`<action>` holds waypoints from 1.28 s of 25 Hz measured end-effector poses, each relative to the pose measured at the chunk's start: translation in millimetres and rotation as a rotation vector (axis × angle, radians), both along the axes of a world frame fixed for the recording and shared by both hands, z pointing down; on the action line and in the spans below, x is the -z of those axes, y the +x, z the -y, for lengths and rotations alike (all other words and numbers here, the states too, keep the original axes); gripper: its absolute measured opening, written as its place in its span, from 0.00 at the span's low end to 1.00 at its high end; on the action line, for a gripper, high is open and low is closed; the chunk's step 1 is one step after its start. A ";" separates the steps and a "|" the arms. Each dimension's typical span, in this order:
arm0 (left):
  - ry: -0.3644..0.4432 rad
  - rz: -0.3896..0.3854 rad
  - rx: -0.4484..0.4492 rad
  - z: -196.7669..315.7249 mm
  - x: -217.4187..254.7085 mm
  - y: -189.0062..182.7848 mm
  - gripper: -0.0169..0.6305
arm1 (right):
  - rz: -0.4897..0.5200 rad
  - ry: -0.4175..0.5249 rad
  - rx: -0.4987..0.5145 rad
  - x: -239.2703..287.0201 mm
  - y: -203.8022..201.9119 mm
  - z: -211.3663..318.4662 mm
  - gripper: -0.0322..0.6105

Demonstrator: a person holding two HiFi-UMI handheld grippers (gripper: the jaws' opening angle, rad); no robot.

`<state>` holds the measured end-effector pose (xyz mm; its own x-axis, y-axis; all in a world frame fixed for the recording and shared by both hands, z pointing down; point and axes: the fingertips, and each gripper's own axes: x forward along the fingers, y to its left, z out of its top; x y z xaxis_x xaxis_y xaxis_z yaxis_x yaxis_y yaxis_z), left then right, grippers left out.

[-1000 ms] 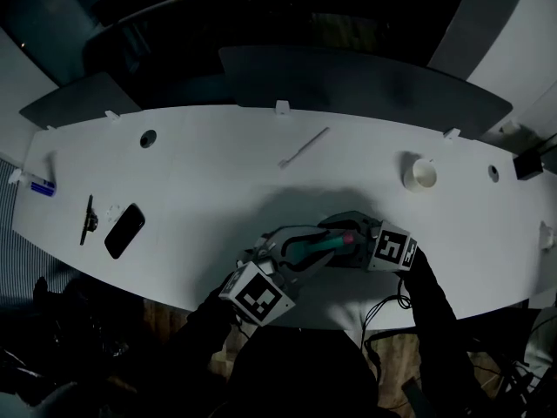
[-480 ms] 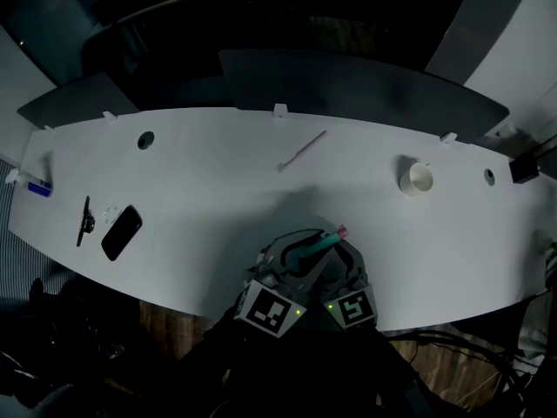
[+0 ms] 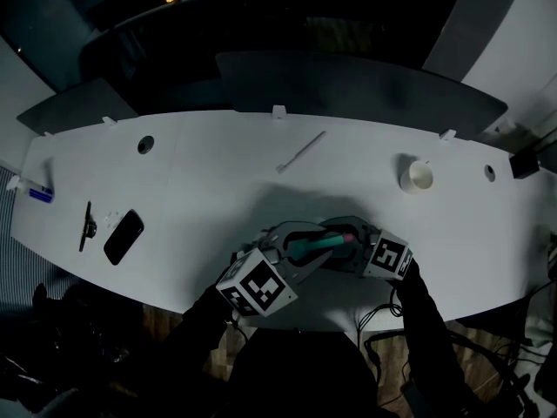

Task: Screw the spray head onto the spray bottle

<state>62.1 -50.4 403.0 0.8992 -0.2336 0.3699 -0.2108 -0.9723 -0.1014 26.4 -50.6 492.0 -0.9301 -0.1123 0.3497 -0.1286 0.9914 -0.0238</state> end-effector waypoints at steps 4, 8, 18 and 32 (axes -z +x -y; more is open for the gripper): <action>0.021 -0.012 0.031 1.2 -0.8 -1.2 0.19 | -0.019 -0.013 -0.079 1.9 -6.4 2.1 0.53; 0.021 -0.080 0.105 2.2 2.8 -2.0 0.19 | 0.109 0.066 -0.554 21.8 11.5 -3.3 0.53; 0.042 -0.134 0.142 5.8 5.7 0.9 0.19 | 0.079 0.051 -0.623 10.7 1.8 2.5 0.53; 0.002 -0.137 0.003 -4.2 5.4 2.8 0.19 | 0.032 -0.050 -0.316 5.4 13.5 -6.3 0.53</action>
